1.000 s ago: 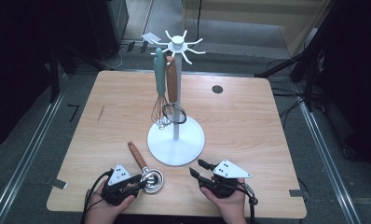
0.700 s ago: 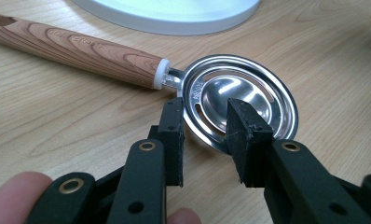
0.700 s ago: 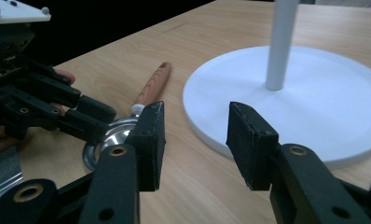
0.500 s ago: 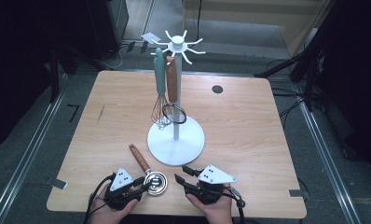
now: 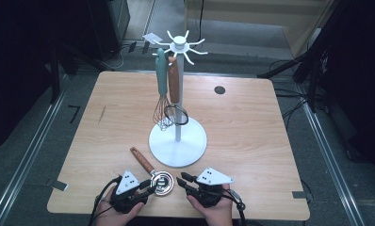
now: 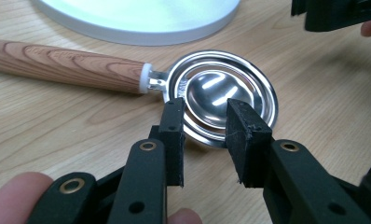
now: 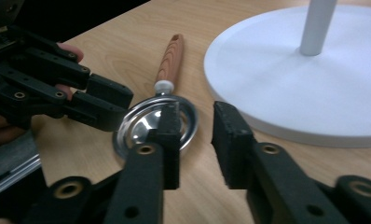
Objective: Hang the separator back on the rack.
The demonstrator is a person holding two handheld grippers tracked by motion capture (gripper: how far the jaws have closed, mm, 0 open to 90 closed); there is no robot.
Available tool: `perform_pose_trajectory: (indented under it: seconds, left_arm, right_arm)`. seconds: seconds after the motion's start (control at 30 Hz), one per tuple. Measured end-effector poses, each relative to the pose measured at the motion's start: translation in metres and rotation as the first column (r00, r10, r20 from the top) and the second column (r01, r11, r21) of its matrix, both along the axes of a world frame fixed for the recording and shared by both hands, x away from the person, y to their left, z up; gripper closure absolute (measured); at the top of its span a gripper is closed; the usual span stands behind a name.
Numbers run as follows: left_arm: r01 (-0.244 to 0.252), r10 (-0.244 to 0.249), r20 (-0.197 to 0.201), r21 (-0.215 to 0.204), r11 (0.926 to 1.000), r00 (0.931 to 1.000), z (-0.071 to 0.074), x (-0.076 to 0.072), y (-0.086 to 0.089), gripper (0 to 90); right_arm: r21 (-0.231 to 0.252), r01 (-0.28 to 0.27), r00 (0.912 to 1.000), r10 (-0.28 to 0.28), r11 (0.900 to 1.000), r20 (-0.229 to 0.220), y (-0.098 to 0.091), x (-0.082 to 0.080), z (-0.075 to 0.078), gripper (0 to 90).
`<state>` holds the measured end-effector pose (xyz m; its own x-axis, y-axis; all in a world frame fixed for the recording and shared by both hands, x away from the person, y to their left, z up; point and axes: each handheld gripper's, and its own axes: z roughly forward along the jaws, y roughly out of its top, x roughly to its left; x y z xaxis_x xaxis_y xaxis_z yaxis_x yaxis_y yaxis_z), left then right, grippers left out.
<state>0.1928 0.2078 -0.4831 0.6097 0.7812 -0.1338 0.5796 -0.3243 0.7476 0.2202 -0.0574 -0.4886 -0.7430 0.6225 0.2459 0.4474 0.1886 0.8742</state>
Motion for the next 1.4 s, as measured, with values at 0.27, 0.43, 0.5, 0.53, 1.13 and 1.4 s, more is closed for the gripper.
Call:
perform_pose_trajectory:
  seconds: [0.27,0.43,0.5,0.53,1.13,1.4]
  left_arm:
    - [0.020,-0.020,-0.007,0.002,0.9998,0.9998,-0.001,-0.003,-0.010,67.4]
    - [0.042,-0.042,0.013,-0.016,0.9990,0.9990,0.002,-0.004,-0.012,65.5]
    - [0.026,-0.026,0.030,-0.028,0.9992,0.9992,0.006,-0.002,-0.004,66.4]
    - [0.014,-0.013,0.037,-0.037,0.9992,0.9992,0.007,-0.001,0.002,67.5]
    - [-0.166,0.168,0.007,-0.113,0.9796,0.9858,0.006,0.026,0.065,90.0]
    - [-0.143,0.144,0.001,-0.097,0.9849,0.9896,0.005,0.029,0.062,90.0]
  right_arm:
    - [-0.029,-0.056,0.9966,0.055,0.9980,-0.061,0.011,-0.002,-0.007,85.7]
    - [-0.046,-0.047,0.9967,0.044,0.9978,-0.068,0.019,0.002,-0.009,87.4]
    - [-0.050,-0.051,0.9965,0.048,0.9974,-0.069,0.024,0.006,-0.008,89.1]
    - [-0.048,-0.057,0.9952,0.053,0.9972,-0.082,0.028,0.007,-0.008,90.0]
    - [-0.176,-0.108,0.9882,0.086,0.9784,-0.126,0.034,0.008,-0.015,90.0]
    - [-0.188,-0.090,0.9888,0.066,0.9781,-0.134,0.009,0.007,-0.015,90.0]
